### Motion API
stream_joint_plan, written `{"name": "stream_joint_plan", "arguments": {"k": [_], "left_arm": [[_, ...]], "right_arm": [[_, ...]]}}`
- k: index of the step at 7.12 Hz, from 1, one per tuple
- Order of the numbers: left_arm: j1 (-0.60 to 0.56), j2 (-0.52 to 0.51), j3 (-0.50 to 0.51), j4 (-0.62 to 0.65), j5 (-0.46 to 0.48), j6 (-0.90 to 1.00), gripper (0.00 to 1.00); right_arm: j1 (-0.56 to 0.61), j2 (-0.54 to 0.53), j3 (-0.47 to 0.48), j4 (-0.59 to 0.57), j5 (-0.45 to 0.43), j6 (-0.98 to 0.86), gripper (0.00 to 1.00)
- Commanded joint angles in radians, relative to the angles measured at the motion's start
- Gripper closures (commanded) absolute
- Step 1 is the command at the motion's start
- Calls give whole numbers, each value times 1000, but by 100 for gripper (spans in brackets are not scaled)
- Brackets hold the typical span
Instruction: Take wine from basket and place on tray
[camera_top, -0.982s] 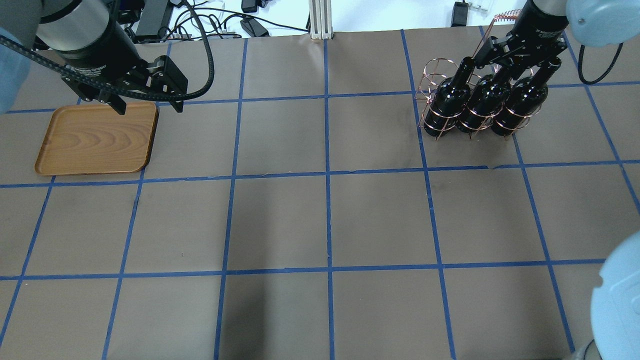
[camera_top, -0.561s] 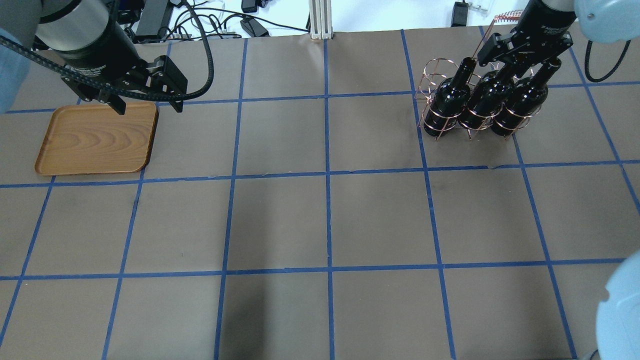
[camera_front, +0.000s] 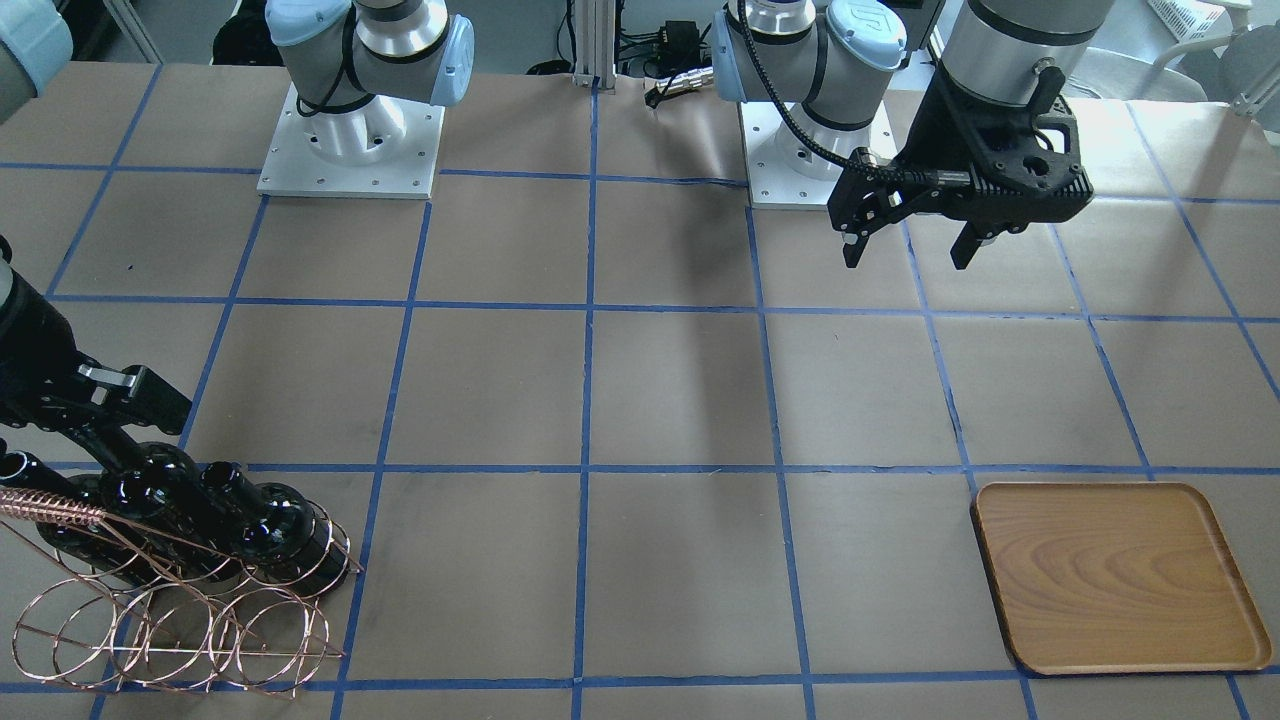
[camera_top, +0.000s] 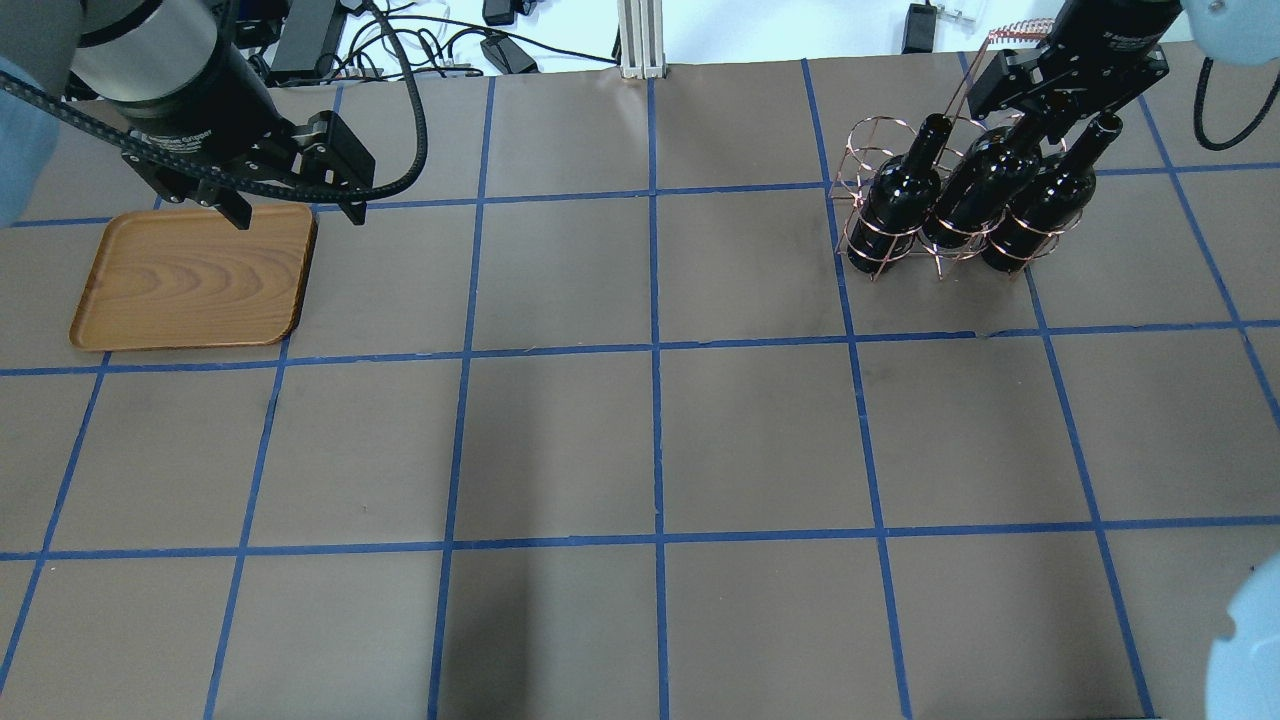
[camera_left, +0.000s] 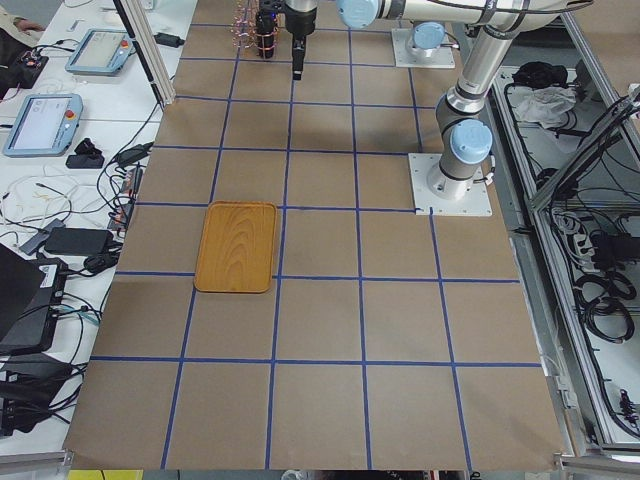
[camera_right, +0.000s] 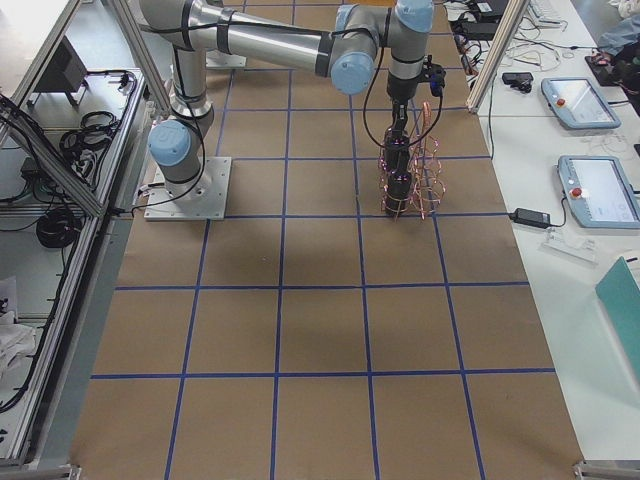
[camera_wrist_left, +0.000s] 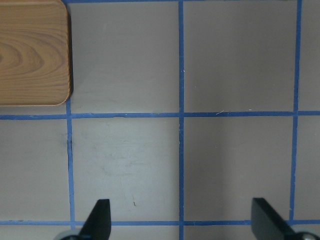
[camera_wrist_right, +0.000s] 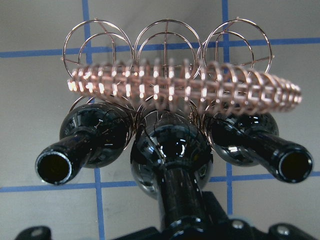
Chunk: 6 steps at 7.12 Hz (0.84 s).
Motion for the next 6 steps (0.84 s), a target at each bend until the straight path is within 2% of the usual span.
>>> {"name": "stream_joint_plan", "arguments": {"k": [1,3,6], "left_arm": [[0,0,0,0,0,0,0],[0,0,0,0,0,0,0],[0,0,0,0,2,0,0]], "right_arm": [[1,-26,-17,35,-29,-9,85],[-1,-63,-24,57,-28,-9,85],[7,-98,-63,164,-25,-7,85]]}}
